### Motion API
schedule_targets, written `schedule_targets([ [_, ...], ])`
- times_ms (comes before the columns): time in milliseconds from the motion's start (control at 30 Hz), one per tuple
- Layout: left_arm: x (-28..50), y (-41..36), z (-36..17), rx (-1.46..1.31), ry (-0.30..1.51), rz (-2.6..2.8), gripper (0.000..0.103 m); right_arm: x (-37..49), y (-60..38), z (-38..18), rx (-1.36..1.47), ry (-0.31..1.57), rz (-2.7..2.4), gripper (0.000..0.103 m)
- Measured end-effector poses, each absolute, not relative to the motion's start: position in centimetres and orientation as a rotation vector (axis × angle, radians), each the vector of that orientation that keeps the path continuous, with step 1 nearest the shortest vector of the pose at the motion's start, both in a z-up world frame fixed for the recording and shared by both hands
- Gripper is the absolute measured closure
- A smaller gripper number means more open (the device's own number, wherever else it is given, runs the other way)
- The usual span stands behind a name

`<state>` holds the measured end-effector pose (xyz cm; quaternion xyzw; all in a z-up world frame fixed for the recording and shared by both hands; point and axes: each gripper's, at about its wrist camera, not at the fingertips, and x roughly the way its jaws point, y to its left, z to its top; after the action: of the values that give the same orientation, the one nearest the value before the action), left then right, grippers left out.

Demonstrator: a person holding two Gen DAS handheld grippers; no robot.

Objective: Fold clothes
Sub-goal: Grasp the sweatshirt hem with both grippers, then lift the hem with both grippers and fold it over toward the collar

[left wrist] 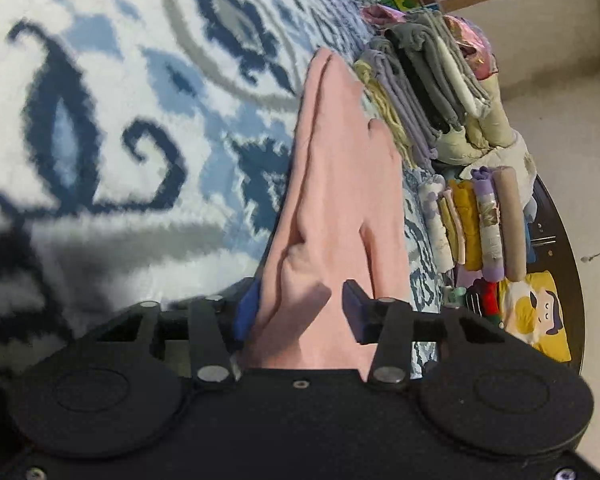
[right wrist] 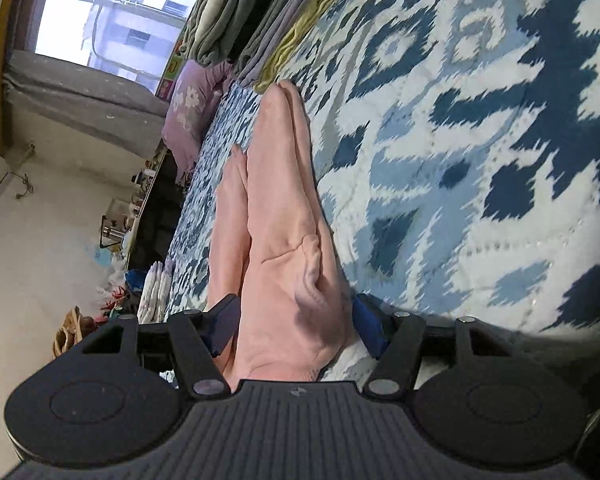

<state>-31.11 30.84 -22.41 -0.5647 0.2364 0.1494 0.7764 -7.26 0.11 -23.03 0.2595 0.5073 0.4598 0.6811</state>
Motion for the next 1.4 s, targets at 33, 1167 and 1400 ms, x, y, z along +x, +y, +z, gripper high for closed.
schedule_targets([
  [33,-31.2,30.6,-22.5,-1.231,0.513,0.324,0.063,-7.4,0.2,-23.0,0.57,1.133,1.033,0.04],
  [1167,-30.2,15.8,-21.9,0.756,0.816,0.259,0.044,-19.6,3.3,-19.1,-0.894,0.281,1.119,0.045],
  [1400,-29.7,15.5,-23.3,0.869,0.738,0.33,0.043,-20.2,4.3,-20.5,-0.952,0.148,1.066,0.039],
])
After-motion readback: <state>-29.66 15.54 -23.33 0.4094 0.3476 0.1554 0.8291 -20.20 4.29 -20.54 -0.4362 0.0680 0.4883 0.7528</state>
